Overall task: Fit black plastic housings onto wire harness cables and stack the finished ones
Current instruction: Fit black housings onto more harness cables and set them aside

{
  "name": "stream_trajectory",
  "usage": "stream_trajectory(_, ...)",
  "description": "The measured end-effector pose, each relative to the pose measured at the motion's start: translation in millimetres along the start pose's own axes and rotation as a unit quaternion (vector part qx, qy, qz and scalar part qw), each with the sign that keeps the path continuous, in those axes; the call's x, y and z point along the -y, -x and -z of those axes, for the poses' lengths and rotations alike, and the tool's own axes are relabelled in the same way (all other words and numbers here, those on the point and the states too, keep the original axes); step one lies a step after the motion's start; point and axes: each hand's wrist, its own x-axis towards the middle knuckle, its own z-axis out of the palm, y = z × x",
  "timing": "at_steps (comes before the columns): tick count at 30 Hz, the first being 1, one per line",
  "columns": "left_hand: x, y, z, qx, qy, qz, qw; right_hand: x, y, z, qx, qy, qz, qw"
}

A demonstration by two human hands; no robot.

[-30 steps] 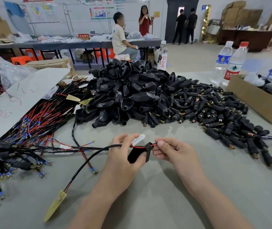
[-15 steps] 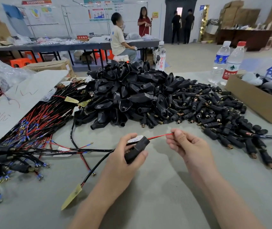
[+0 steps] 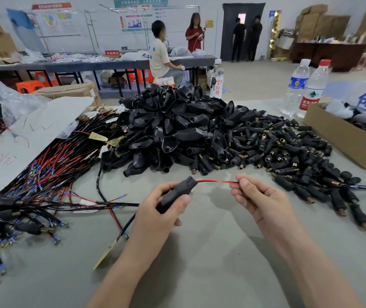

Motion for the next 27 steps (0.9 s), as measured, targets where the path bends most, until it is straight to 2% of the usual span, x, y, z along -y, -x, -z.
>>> stream_trajectory(3,-1.3,-1.3,2.8,-0.017,0.027,0.022,0.999,5.7,-1.3,5.0,-0.031,-0.044,0.02,0.998)
stream_trajectory(7,-4.2,1.3,3.0,-0.042,-0.025,-0.018,0.999,15.6,-5.3,13.9,-0.114,-0.143,0.035,0.983)
stream_trajectory(9,-4.4,3.7,-0.3,-0.038,-0.046,-0.038,0.997,14.6,-5.1,11.9,-0.134,-0.195,0.007,0.972)
stream_trajectory(11,-2.5,5.9,-5.1,-0.034,-0.065,-0.058,0.996,-0.4,-1.6,0.9,-0.083,-0.189,-0.059,0.977)
stream_trajectory(13,-1.3,7.7,-11.5,-0.018,-0.094,-0.086,0.992,-19.7,6.0,-14.0,0.011,-0.113,-0.115,0.987)
stream_trajectory(15,1.1,9.6,-17.3,0.013,-0.143,-0.133,0.981,-33.0,13.1,-28.8,0.093,-0.046,-0.12,0.987)
stream_trajectory(17,3.2,10.9,-19.6,0.032,-0.169,-0.161,0.972,-35.2,15.8,-37.7,0.11,-0.026,-0.109,0.988)
stream_trajectory(21,1.9,11.9,-15.7,0.039,-0.188,-0.142,0.971,-29.2,8.5,-31.6,0.045,-0.062,-0.07,0.995)
stream_trajectory(24,-2.0,11.8,-11.5,0.0,-0.102,-0.093,0.991,-23.7,2.6,-19.9,-0.016,-0.066,-0.06,0.996)
stream_trajectory(27,-4.7,9.6,-8.9,-0.027,-0.02,-0.059,0.998,-18.6,0.7,-15.8,-0.038,-0.051,-0.051,0.997)
